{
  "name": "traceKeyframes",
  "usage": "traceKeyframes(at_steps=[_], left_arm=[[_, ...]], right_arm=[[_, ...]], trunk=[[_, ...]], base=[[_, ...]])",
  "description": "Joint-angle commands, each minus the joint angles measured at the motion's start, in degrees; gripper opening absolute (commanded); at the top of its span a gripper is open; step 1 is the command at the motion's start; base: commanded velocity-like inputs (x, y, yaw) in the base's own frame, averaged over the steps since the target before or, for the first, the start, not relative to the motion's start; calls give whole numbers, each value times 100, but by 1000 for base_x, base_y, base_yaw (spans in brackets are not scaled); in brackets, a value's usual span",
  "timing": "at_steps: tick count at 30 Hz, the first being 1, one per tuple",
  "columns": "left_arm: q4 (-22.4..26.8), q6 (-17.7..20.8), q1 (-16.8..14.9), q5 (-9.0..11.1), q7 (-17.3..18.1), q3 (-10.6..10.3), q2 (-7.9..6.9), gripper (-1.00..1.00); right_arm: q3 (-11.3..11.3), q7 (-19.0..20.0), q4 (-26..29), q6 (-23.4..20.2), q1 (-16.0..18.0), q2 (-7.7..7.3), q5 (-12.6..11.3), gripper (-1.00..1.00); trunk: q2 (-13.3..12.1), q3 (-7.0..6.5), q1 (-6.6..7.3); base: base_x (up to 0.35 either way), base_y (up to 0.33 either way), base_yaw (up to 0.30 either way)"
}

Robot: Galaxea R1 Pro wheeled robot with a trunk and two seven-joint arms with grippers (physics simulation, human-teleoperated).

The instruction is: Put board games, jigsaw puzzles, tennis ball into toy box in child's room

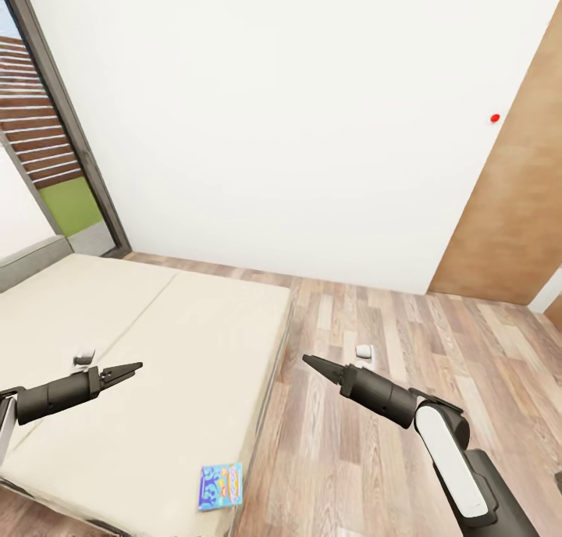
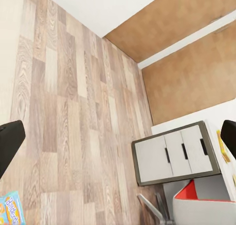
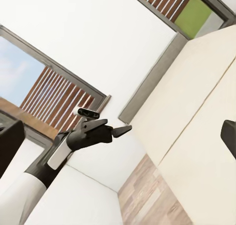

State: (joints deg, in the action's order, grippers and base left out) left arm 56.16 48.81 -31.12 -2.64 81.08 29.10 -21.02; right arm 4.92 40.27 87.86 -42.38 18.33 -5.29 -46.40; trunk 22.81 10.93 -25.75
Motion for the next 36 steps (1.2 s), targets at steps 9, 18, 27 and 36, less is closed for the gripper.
traceKeyframes(at_steps=[9, 18, 27, 36], left_arm=[[0, 59, -8, -34, 34, 8, 2, 100], [0, 62, -8, -35, 31, 8, 2, 100], [0, 59, -8, -35, 30, 8, 2, 100], [0, 58, -8, -31, 30, 8, 2, 100]], right_arm=[[1, -10, 3, -34, 4, -3, -33, 100], [1, -10, 3, -34, 4, -4, -28, 100], [1, -10, 6, -34, 4, -7, -29, 100], [1, -10, 7, -34, 4, -7, -28, 100]], trunk=[[11, -39, -3], [11, -99, -3], [11, -161, -3], [11, -228, -3]], base=[[0, -1, 229], [28, 0, 218], [101, 0, 211], [8, 0, 191]])
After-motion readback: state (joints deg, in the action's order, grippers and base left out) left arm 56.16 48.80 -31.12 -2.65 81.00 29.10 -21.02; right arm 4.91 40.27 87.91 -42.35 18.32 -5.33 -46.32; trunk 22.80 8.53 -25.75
